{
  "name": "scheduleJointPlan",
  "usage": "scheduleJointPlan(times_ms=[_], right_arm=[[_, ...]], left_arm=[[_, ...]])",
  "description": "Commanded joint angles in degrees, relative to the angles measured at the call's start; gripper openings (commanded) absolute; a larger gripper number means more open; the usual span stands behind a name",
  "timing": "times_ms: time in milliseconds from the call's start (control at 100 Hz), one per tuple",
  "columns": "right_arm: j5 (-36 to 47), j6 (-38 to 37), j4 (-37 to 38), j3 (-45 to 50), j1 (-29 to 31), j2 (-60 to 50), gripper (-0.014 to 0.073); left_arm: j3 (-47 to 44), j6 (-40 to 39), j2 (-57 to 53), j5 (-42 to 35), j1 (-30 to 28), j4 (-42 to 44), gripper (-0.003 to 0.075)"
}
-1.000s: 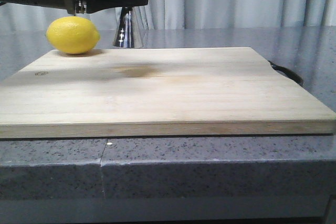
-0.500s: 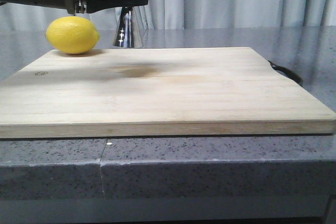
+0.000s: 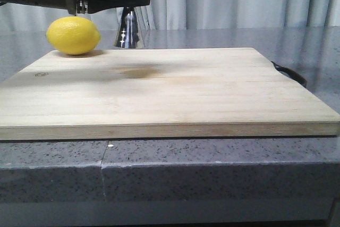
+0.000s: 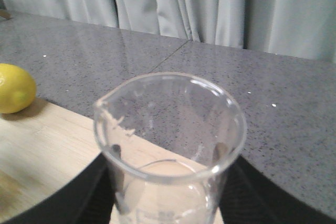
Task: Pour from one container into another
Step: 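Tilt the beaker upright and carry it back toward its spot, then lower the beaker onto the board and open the right gripper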
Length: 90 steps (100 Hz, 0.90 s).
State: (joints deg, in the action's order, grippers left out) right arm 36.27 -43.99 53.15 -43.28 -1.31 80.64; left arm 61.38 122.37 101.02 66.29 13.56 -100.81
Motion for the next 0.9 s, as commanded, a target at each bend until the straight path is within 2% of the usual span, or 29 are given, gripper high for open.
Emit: scheduleJointPlan(times_ms=[0, 140, 370, 710, 890], right_arm=[[8.1, 3.0, -0.5, -1.3, 0.9, 0.6, 0.0297], [9.8, 7.7, -0.5, -1.7, 0.9, 4.5, 0.0297], [12.9, 7.8, -0.5, -4.4, 0.9, 10.7, 0.0297], [13.0, 7.8, 1.4, -7.8, 0.0, 15.9, 0.0297], [12.3, 10.6, 1.8, -7.8, -0.9, 17.7, 0.0297]], left_arm=[[1.7, -0.3, -2.8, 6.4, 0.4, -4.6, 0.0169], [1.7, -0.3, -2.8, 6.4, 0.4, -4.6, 0.0169], [1.7, -0.3, -2.8, 6.4, 0.4, -4.6, 0.0169], [1.7, -0.3, -2.8, 6.4, 0.4, -4.6, 0.0169], [1.7, -0.3, -2.8, 6.4, 0.4, -4.6, 0.0169]])
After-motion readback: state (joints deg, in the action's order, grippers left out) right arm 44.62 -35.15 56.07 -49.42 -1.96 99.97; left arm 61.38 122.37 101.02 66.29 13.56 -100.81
